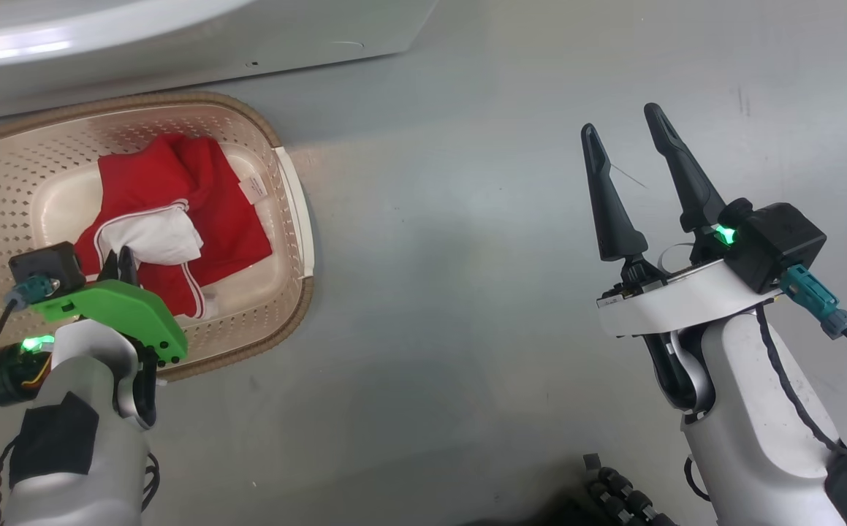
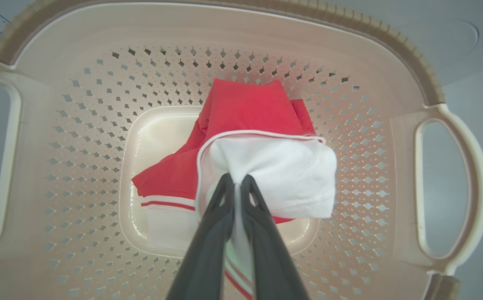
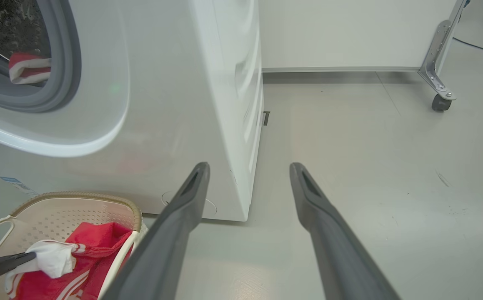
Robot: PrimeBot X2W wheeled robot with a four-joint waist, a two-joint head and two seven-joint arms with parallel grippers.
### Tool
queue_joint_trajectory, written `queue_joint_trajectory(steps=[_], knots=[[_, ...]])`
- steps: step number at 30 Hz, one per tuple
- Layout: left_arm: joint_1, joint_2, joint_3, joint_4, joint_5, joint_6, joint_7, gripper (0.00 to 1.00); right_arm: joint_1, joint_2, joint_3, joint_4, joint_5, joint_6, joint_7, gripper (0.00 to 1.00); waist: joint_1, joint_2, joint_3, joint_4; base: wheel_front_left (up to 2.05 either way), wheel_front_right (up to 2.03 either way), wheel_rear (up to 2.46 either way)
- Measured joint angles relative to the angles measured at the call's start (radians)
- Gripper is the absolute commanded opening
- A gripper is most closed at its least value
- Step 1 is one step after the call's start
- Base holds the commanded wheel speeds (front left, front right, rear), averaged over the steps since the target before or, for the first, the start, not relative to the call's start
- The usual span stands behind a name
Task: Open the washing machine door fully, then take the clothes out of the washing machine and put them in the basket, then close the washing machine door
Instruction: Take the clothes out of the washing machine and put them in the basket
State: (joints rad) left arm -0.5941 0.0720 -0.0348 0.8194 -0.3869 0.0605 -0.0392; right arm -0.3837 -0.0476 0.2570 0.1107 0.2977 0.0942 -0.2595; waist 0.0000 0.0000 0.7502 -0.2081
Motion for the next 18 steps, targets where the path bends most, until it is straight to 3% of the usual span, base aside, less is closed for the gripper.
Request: queue_joint_trajectory(steps=[1,2,18], knots=[[-0.002,-0.001,0.005,0.016,-0.008,-0.004,-0.016,0.62,0.000,0.000,0.000,0.006,0.000,0.000,0.000,1.00,0.0000,0.0000,-0.009,0.003,0.00,0.00,0.00],[-0.002,-0.001,0.005,0.016,-0.008,-0.004,-0.016,1.00,0.000,0.000,0.000,0.006,0.000,0.000,0.000,1.00,0.0000,0.0000,-0.009,0.003,0.00,0.00,0.00],[-0.001,-0.014,-0.024,0.045,0.012,-0.041,-0.202,1.00,0.027,0.000,-0.029,0.067,-0.019,0.000,0.000,1.00,0.0000,0.0000,-0.148,0.034,0.00,0.00,0.00]])
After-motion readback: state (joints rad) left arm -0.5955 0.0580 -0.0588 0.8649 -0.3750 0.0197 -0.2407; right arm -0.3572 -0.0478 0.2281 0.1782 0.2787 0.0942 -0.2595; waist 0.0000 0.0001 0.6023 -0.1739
